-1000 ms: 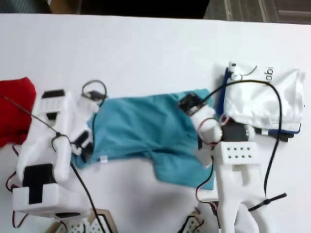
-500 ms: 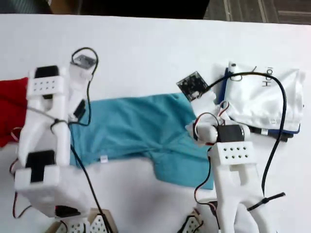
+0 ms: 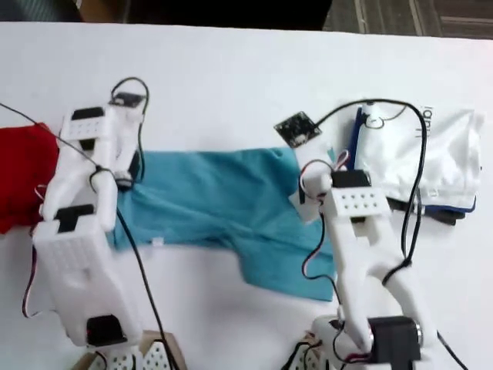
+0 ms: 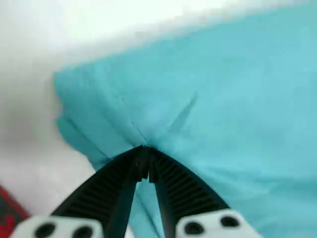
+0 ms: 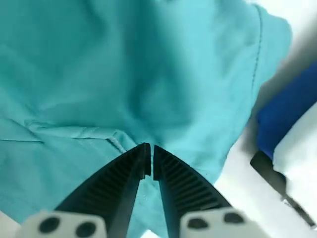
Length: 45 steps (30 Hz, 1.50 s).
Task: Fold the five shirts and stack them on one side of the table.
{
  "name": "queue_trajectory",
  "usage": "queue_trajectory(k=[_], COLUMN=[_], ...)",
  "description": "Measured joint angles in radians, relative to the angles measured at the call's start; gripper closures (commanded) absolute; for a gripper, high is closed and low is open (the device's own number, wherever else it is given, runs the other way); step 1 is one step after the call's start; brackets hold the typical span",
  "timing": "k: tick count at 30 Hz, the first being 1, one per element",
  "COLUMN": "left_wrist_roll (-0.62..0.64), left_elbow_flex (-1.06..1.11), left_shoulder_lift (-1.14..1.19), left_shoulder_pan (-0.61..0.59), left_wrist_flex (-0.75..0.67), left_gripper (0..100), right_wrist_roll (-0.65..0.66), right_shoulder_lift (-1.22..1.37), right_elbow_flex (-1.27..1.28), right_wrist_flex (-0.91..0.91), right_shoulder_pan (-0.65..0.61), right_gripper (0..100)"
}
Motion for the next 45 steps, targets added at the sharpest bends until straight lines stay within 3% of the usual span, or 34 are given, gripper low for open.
queue_trajectory(k=[7,14,17,24,31,39,45], left_wrist_roll=[0.006,0.006,0.006,0.006,0.008,0.008,0.008], left_elbow_flex=[-0.213,-0.462,-0.502,-0.427,-0.414,-0.414,-0.414], left_shoulder_lift=[0.098,0.109,0.107,0.166,0.247,0.272,0.272], left_shoulder_pan=[0.0,-0.006,-0.008,0.049,0.055,0.057,0.057], left_wrist_flex=[0.138,0.399,0.427,0.377,0.269,0.262,0.262], left_gripper=[97,97,97,97,97,97,97], right_wrist_roll=[-0.002,-0.005,-0.005,-0.005,0.066,0.262,0.278], right_shoulder_lift=[0.057,0.086,0.13,0.301,0.325,0.173,0.043], right_elbow_flex=[-0.1,-0.103,-0.103,-0.104,-0.117,-0.117,-0.117], right_wrist_flex=[0.002,0.005,-0.02,-0.044,0.124,0.43,0.364], right_shoulder_pan=[-0.029,-0.193,-0.232,-0.23,-0.252,-0.265,-0.227], right_gripper=[97.8,97.8,97.8,97.8,97.8,97.8,97.8])
